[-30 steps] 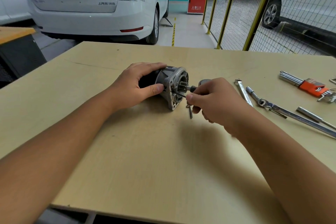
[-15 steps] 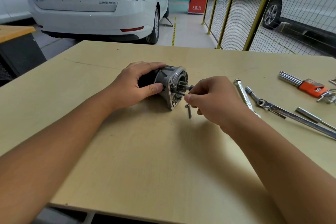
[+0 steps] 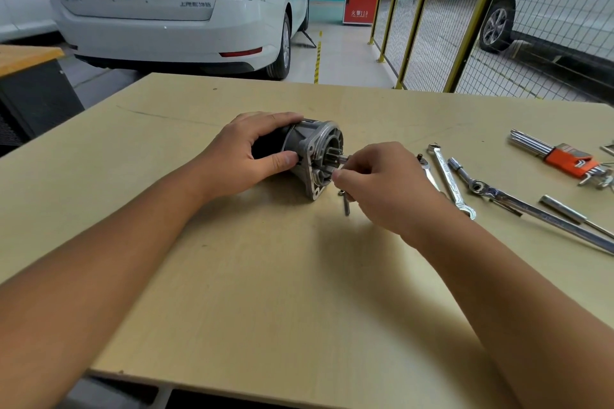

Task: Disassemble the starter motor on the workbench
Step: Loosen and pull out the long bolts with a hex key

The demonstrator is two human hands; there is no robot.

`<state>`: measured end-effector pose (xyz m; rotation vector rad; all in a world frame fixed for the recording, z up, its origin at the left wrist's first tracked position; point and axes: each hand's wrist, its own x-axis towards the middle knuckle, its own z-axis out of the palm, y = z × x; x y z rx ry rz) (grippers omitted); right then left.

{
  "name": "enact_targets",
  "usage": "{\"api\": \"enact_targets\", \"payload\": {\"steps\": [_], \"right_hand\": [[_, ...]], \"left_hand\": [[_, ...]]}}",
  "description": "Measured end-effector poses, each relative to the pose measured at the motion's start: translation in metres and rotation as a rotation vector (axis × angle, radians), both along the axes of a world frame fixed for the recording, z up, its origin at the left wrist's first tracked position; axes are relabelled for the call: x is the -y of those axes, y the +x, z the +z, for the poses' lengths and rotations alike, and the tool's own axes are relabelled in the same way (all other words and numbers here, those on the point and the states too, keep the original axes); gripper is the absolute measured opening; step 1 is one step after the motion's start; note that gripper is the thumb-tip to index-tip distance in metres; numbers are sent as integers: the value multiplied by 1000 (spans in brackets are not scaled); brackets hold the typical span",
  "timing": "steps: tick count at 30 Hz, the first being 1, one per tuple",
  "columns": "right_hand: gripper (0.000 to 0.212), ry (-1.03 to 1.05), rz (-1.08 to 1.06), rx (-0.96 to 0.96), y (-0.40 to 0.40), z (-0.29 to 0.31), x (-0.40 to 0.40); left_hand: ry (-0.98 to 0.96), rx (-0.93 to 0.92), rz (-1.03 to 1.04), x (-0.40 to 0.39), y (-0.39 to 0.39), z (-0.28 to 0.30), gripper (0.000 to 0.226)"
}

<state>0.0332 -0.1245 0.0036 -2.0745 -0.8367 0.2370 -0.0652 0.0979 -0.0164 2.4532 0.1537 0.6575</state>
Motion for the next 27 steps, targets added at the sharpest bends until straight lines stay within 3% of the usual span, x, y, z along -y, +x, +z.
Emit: {"api": "enact_targets", "payload": {"steps": [20,27], "right_hand": [[10,86,-21,85,0,16,9],[15,-49,60,151,4,18,13]], "left_hand": [[16,-4,21,-2,1,-3,62],[21,-1,12,-4,2,-4,62]]}}
